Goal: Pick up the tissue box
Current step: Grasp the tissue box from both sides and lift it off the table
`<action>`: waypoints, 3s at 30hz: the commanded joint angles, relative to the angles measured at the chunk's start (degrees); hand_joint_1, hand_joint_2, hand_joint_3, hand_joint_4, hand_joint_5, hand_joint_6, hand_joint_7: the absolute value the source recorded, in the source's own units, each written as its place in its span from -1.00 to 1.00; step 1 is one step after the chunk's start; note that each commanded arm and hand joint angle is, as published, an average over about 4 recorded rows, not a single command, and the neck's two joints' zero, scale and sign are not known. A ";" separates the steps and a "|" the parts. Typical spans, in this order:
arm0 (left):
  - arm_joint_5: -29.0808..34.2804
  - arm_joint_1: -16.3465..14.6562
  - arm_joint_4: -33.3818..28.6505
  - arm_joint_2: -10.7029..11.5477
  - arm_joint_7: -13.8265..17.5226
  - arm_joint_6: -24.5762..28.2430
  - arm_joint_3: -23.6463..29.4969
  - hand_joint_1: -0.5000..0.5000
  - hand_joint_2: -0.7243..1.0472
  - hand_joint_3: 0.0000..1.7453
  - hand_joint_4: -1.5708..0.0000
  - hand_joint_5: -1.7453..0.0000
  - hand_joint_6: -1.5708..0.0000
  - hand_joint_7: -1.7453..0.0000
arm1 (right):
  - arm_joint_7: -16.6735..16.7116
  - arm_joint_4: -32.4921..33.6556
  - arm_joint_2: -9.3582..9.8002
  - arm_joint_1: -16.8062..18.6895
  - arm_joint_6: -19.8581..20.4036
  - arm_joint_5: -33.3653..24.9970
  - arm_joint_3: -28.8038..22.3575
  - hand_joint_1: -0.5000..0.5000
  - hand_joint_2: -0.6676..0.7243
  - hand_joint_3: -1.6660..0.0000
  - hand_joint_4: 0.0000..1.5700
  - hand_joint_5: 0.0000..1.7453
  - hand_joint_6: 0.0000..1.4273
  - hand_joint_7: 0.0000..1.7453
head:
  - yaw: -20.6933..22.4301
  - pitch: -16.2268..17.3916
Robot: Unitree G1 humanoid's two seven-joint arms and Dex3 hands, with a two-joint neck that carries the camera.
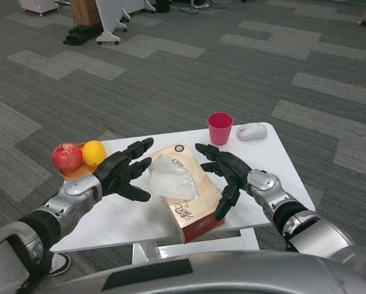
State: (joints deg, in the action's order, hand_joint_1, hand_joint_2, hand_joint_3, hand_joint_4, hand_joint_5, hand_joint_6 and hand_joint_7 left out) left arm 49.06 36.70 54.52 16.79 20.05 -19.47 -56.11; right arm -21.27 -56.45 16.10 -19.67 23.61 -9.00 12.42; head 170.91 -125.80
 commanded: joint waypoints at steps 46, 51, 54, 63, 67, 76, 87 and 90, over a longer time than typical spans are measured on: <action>3.57 1.51 9.84 0.35 2.34 10.81 -3.61 1.00 1.00 -0.80 1.00 1.00 1.00 1.00 | 0.44 0.02 0.18 -0.28 0.56 -0.05 0.06 0.33 0.64 0.81 -1.00 -0.28 -1.00 -1.00 | 0.95 0.59; 4.84 2.41 10.52 -0.49 2.23 11.60 -6.31 1.00 1.00 -0.80 1.00 1.00 1.00 1.00 | 0.44 0.06 0.01 -0.28 0.56 -0.05 0.57 0.33 0.64 0.81 -1.00 -0.33 -1.00 -1.00 | 1.39 0.31; 5.90 3.04 10.70 -0.90 2.16 11.73 -8.22 1.00 1.00 -0.80 1.00 1.00 1.00 1.00 | 0.44 0.20 -0.02 -0.20 0.56 -0.05 0.83 0.33 0.64 0.81 -1.00 -0.31 -1.00 -1.00 | 1.61 0.12; 6.45 4.25 10.61 -1.76 1.70 11.82 -11.65 1.00 1.00 -0.80 1.00 1.00 1.00 1.00 | 0.44 0.63 -0.24 -0.02 0.56 -0.05 1.64 0.33 0.55 0.81 -1.00 -0.31 -1.00 -1.00 | 2.15 -0.08; 6.53 4.65 10.61 -2.03 1.52 11.82 -12.40 1.00 1.00 -0.80 1.00 1.00 1.00 1.00 | 0.44 0.59 -0.54 -0.11 0.56 -0.05 1.91 0.33 0.55 0.81 -1.00 -0.28 -1.00 -1.00 | 2.42 -0.14; 6.75 5.40 10.61 -2.68 1.22 11.86 -13.41 1.00 1.00 -0.80 1.00 1.00 1.00 1.00 | 0.49 0.72 -1.51 -0.11 0.56 -0.05 2.30 0.33 0.55 0.81 -1.00 -0.31 -1.00 -1.00 | 2.74 -0.13; 8.71 5.75 10.70 -3.15 0.34 11.86 -13.67 1.00 1.00 -0.80 1.00 1.00 1.00 1.00 | 0.53 0.99 -2.19 -0.11 0.56 -0.05 3.82 0.33 0.55 0.81 -1.00 -0.28 -1.00 -1.00 | 2.93 -0.39; 9.65 5.75 10.70 -3.17 -0.15 11.64 -13.63 1.00 1.00 -0.75 1.00 1.00 1.00 1.00 | 0.53 1.03 -2.26 -0.11 0.56 -0.05 4.33 0.33 0.55 0.81 -1.00 -0.28 -1.00 -1.00 | 2.90 -0.38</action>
State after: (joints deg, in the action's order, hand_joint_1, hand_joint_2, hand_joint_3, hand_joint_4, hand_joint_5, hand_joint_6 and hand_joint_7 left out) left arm 58.01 40.75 65.23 13.98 19.99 -7.53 -69.67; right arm -20.26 -56.05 14.81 -19.66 23.66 -9.14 15.89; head 173.82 -126.18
